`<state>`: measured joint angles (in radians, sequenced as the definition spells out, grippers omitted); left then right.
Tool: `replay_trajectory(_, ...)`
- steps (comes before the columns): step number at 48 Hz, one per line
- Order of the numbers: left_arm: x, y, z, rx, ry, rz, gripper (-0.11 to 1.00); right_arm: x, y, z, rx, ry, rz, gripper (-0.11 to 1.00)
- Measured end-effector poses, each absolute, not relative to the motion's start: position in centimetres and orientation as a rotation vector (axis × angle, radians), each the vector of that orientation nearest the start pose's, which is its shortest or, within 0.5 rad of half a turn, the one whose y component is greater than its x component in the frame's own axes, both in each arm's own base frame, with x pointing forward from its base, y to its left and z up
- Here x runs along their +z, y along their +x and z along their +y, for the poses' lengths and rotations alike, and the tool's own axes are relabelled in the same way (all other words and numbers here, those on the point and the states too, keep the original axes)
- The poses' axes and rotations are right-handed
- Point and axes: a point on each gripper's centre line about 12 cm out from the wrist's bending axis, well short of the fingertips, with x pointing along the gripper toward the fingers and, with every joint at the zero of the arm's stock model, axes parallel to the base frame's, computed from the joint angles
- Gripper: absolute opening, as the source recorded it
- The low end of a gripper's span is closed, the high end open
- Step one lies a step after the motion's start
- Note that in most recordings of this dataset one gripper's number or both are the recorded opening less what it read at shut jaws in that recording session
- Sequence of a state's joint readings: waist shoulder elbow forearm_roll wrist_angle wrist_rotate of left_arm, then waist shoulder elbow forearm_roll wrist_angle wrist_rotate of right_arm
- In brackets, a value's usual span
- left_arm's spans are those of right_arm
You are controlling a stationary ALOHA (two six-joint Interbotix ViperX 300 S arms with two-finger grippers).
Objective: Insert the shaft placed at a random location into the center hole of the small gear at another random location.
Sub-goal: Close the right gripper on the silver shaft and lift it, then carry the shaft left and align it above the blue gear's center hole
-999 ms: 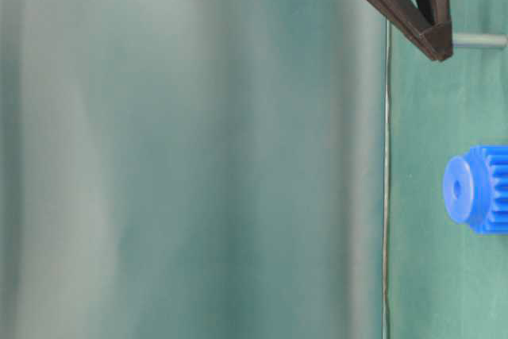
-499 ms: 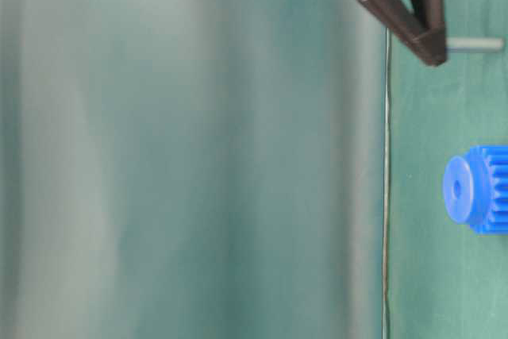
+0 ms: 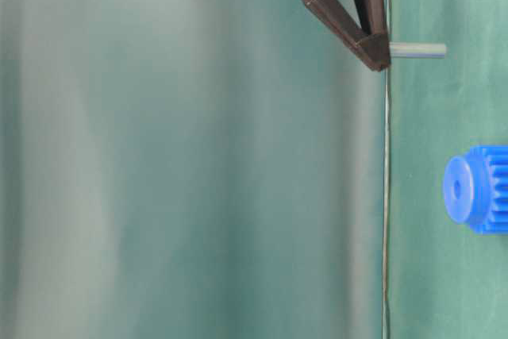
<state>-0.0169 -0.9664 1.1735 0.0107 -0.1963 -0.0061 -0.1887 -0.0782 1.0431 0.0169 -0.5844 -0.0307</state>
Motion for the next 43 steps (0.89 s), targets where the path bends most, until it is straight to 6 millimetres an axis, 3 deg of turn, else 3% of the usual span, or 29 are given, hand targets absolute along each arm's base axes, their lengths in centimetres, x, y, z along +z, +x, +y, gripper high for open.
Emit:
replay_trajectory(14,28.4,19.9,-0.4,-0.019,0.006,0.011,0.0,14.4,32.1,-5.9,-0.183,0.014,0.366,0.12)
replay_trajectory(43,28.3,19.9,-0.4,-0.019,0.003,0.017,0.0,14.9,40.3,-5.4,-0.132,0.002,0.357,0.12)
